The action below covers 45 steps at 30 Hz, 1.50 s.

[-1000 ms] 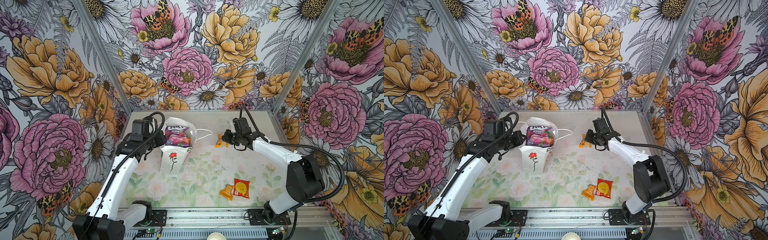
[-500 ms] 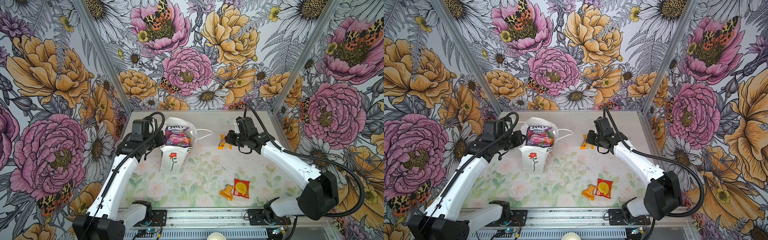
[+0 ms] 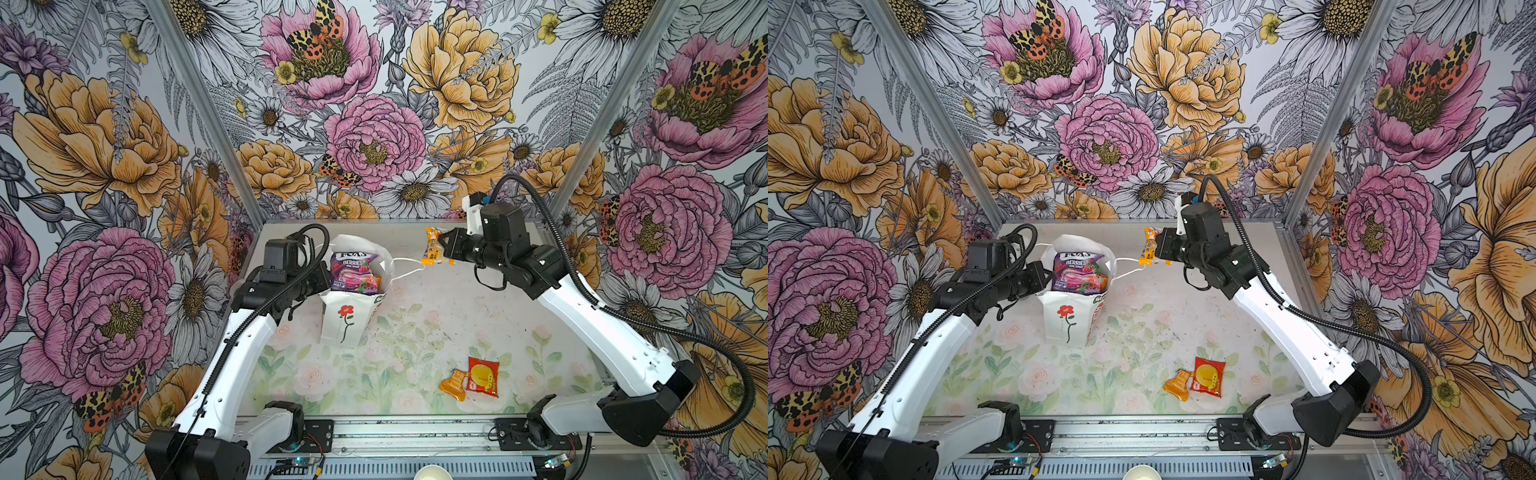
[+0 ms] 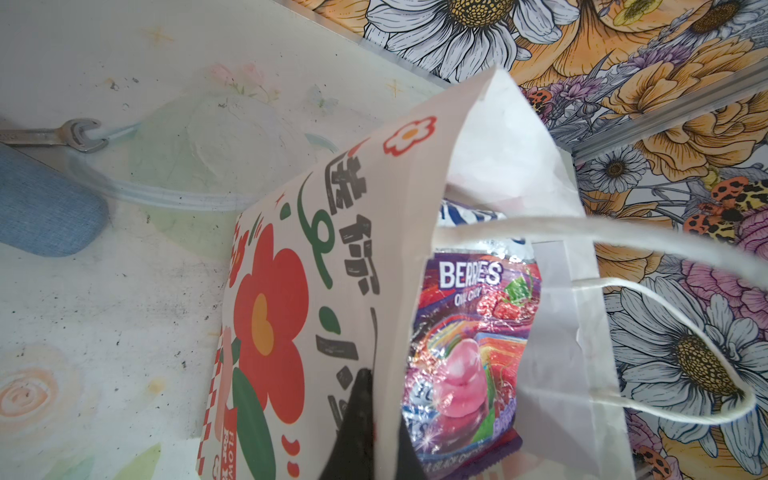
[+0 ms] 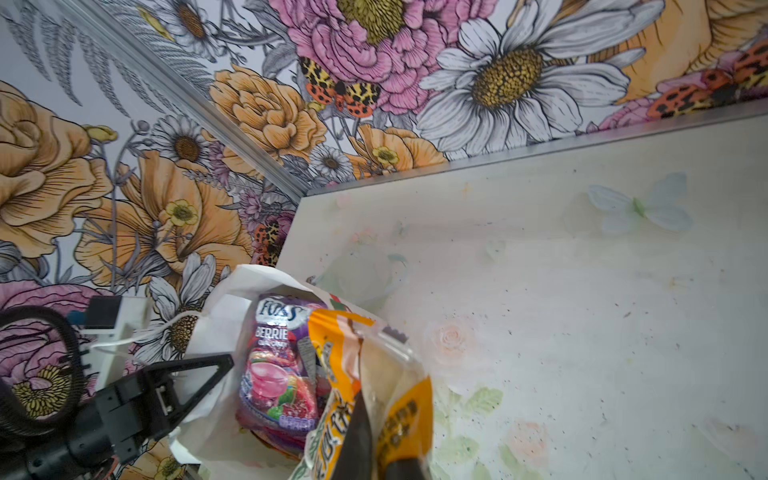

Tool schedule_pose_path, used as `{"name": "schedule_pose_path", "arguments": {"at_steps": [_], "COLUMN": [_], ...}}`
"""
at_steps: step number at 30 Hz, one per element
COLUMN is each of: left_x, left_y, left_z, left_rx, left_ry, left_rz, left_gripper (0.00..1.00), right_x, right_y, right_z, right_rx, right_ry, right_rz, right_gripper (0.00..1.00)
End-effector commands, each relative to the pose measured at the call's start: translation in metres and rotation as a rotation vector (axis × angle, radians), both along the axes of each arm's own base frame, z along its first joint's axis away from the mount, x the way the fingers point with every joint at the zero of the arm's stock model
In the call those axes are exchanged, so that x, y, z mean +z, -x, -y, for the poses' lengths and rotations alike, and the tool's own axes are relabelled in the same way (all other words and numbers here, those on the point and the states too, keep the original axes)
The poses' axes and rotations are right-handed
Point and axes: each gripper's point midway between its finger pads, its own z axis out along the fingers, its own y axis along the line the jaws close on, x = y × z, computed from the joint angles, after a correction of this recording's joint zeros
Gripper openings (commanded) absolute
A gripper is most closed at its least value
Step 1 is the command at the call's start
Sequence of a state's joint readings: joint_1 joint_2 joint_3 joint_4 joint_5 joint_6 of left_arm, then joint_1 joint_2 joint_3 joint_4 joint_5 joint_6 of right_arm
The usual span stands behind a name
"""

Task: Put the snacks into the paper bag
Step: 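Lift the yellow packet and carry it over the paper bag, then lower the yellow packet into the paper bag beside the purple bag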

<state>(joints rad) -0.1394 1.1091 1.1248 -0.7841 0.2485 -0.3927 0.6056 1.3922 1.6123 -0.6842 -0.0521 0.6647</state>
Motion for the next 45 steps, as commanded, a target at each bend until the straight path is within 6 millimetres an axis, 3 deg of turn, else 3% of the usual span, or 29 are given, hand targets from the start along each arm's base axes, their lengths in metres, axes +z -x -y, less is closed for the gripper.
{"name": "schedule_pose_path", "arguments": {"at_steps": [1,8,13,23,45], "left_x": [0.026,0.027,0.027,0.027,0.027], "left_y": [-0.01,-0.01,-0.01,-0.01,-0.01], "left_z": [0.003,0.003,0.002,0.002,0.002], "left_rx": [-0.014,-0.013,-0.012,-0.012,-0.013], "left_ry": [0.031,0.029,0.029,0.03,0.033], "left_rz": [0.109,0.112,0.113,0.114,0.11], "left_gripper": [0.05,0.06,0.05,0.06,0.06], "right_x": [0.02,0.026,0.007,-0.038,-0.109], "right_y": [-0.001,0.004,0.0,0.01,0.002], "right_z": [-0.015,-0.067,-0.091,-0.144,-0.164], "right_rx": [0.029,0.147,0.19,0.299,0.338], "right_ry": [0.024,0.074,0.171,0.259,0.359], "right_rz": [0.054,0.072,0.043,-0.011,-0.116], "right_gripper": [0.0,0.0,0.0,0.0,0.0]}}
